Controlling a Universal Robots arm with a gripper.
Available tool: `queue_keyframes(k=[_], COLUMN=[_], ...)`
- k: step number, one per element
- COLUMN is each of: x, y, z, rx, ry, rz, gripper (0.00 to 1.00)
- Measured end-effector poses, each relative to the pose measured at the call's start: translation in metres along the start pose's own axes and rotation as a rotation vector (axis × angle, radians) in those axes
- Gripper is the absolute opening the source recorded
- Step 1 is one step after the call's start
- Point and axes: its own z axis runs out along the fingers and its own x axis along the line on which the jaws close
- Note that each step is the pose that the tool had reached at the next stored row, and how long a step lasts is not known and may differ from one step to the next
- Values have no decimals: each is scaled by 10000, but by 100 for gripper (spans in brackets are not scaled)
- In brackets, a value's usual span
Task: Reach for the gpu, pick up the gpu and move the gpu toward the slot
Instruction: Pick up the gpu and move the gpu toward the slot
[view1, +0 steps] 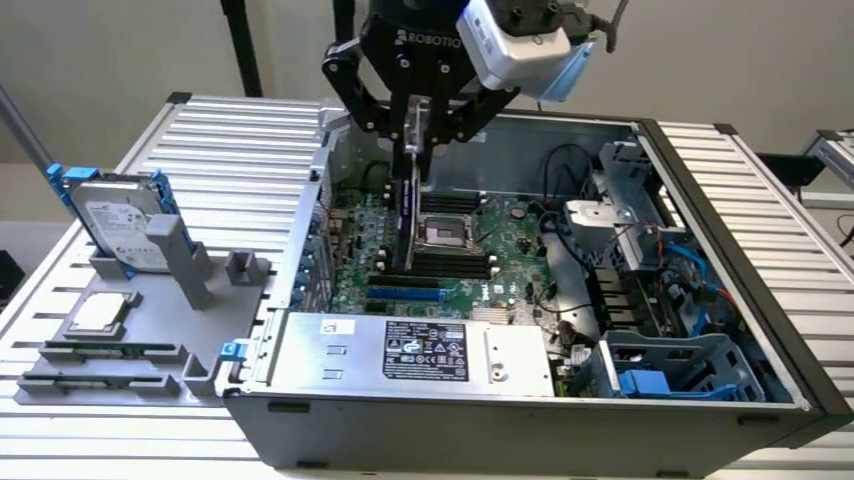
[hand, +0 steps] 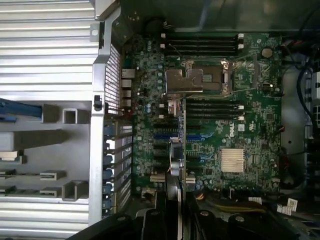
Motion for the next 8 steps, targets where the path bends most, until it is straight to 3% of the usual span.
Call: queue_keyframes(k=[8], x=[-321], y=[142], z=[39], rx=[-1], ry=[0], rz=[0], gripper=[26])
